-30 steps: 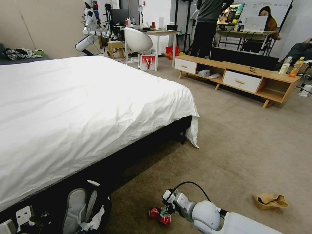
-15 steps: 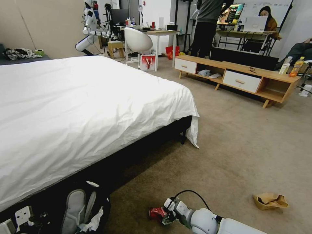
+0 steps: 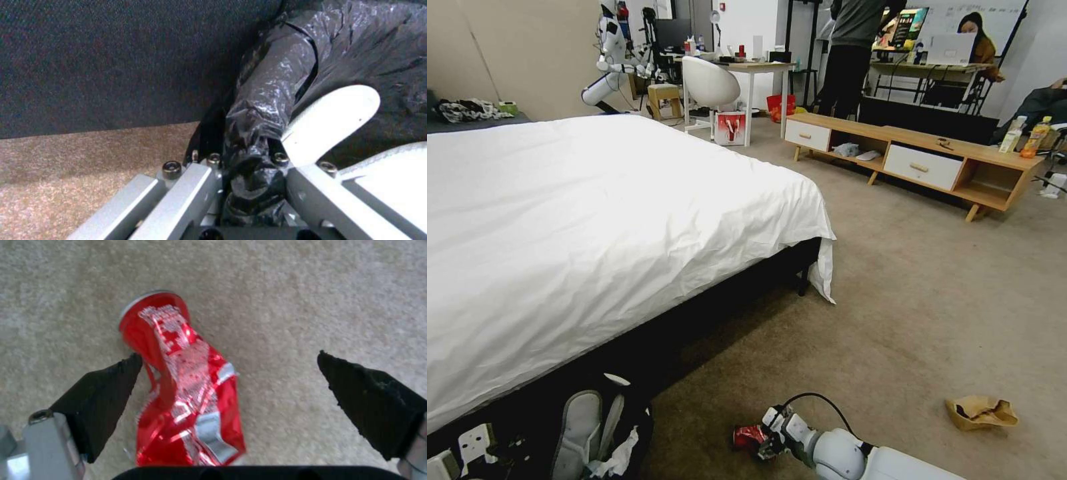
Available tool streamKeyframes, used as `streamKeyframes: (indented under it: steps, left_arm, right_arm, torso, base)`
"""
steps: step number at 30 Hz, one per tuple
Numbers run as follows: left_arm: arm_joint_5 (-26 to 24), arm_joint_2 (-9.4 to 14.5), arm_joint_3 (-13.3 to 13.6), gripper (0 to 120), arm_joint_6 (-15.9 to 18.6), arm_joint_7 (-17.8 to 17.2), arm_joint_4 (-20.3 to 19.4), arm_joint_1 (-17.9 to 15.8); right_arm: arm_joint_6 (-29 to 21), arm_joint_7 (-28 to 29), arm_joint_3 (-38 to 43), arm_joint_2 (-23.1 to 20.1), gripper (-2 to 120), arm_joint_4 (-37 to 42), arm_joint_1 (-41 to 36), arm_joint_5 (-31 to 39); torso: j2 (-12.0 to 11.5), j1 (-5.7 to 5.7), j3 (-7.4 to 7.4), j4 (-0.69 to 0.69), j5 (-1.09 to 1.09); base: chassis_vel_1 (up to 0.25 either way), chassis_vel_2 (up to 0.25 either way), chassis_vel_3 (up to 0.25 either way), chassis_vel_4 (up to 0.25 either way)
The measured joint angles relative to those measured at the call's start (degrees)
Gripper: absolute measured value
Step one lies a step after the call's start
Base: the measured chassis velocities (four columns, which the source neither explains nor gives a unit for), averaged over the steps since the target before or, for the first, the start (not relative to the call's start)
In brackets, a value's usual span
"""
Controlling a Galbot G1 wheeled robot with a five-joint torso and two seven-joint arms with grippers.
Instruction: Pick up the trash bin and place the garbage on the floor into it.
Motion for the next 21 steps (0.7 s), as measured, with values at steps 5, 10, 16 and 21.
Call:
streamKeyframes:
  steps: [5, 10, 16, 21]
  left_arm:
    - [0.12, -0.10, -0.02, 1, -0.10, 0.01, 0.23, 0.06]
    - [0.45, -0.21, -0.03, 1, -0.25, 0.19, 0.52, 0.10]
    - [0.53, -0.08, -0.03, 1, -0.25, 0.23, 0.58, 0.10]
    - [0.52, 0.15, -0.03, 1, -0.25, 0.26, 0.65, 0.13]
  right_arm:
    - [0.53, -0.21, -0.40, 0.95, 99, -1.27, -0.12, 0.05]
    - [1.04, -0.33, -0.49, 1.75, 99, -2.57, -0.48, 0.12]
    - [1.59, -0.39, -0.29, 2.06, 99, -3.84, -0.95, 0.25]
    - [2.18, -0.46, 0.16, 1.98, 98, -4.96, -1.35, 0.26]
  torso:
    - [0.00, 0.00, 0.00, 0.00, -0.01]
    - [0.00, 0.00, 0.00, 0.00, 0.00]
    - [0.00, 0.00, 0.00, 0.00, 0.00]
    - [0.00, 0.00, 0.00, 0.00, 0.00]
  base:
    - [0.000, 0.000, 0.000, 0.000]
    - [0.000, 0.000, 0.000, 0.000]
    - [0.000, 0.000, 0.000, 0.000]
    - [0.000, 0.000, 0.000, 0.000]
